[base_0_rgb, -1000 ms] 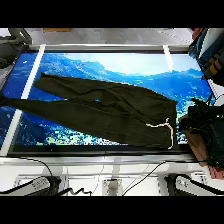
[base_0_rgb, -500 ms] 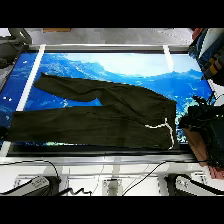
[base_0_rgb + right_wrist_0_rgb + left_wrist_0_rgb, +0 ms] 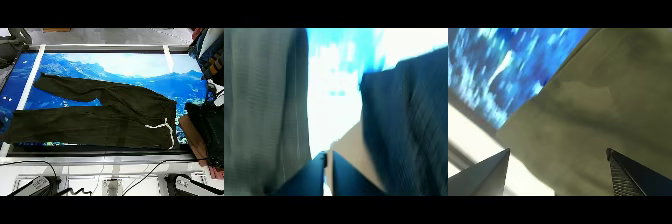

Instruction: Fold the clothes and pants, and hang the long-sleeved shirts on hangers.

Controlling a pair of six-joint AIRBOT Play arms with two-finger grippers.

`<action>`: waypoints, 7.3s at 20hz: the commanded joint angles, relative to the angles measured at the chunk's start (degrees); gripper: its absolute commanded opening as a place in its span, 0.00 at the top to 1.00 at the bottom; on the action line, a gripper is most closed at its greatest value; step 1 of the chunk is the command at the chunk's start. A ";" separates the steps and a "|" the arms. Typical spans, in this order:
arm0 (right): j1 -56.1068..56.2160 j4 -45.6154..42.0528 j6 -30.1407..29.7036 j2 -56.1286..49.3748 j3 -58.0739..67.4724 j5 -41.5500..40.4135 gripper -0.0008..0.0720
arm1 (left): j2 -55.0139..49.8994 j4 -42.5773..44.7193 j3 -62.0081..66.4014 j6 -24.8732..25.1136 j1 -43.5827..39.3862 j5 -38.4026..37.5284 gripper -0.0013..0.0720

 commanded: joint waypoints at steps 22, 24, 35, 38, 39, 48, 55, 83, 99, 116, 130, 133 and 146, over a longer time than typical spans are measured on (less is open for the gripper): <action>0.15 29.05 -22.43 -27.63 22.27 8.13 0.96 | -2.62 -22.53 1.51 0.00 -21.20 18.29 0.04; 0.07 28.85 -22.40 -27.63 26.18 7.96 0.96 | -5.35 -25.88 1.53 0.00 -23.63 22.75 0.04; 0.11 20.35 -13.84 -27.71 31.17 -2.69 0.96 | -20.70 -26.69 1.60 -10.21 -29.44 35.19 0.11; 0.11 20.09 -12.79 -27.71 31.17 -4.52 0.96 | -23.58 -27.30 2.03 -11.63 -30.49 39.52 0.11; 0.11 20.06 -12.79 -27.71 31.17 -4.55 0.96 | -24.87 -27.26 3.08 -11.61 -31.19 39.85 0.12; 0.11 20.13 -12.81 -27.69 31.17 -1.40 0.96 | -41.20 -27.28 19.78 -14.25 -37.13 39.36 0.22; 0.11 20.17 -12.81 -27.69 31.17 -0.72 0.96 | -44.72 -27.67 24.06 -19.32 -37.62 39.19 0.80; 0.11 18.93 -12.90 -27.63 31.17 1.81 0.96 | -26.25 8.98 24.04 -8.33 -34.97 -1.81 0.13; 0.11 18.75 -13.07 -27.65 31.17 1.79 0.96 | -24.85 -6.67 16.63 -13.29 -22.58 1.09 0.26; 0.11 18.80 -13.03 -27.65 31.17 1.79 0.96 | -29.83 -15.50 17.25 -13.27 -23.23 12.70 0.94; 0.11 18.82 -12.87 -27.65 31.17 0.20 0.96 | -31.23 5.09 51.47 -0.76 -18.47 -18.75 0.95; 0.11 18.82 -12.85 -27.65 31.17 1.09 0.96 | -36.02 5.05 51.43 5.62 -18.16 -25.24 0.94; 0.13 21.88 -12.83 -27.65 31.17 -0.90 0.96 | -45.03 4.66 59.56 -3.63 -23.12 -9.16 0.94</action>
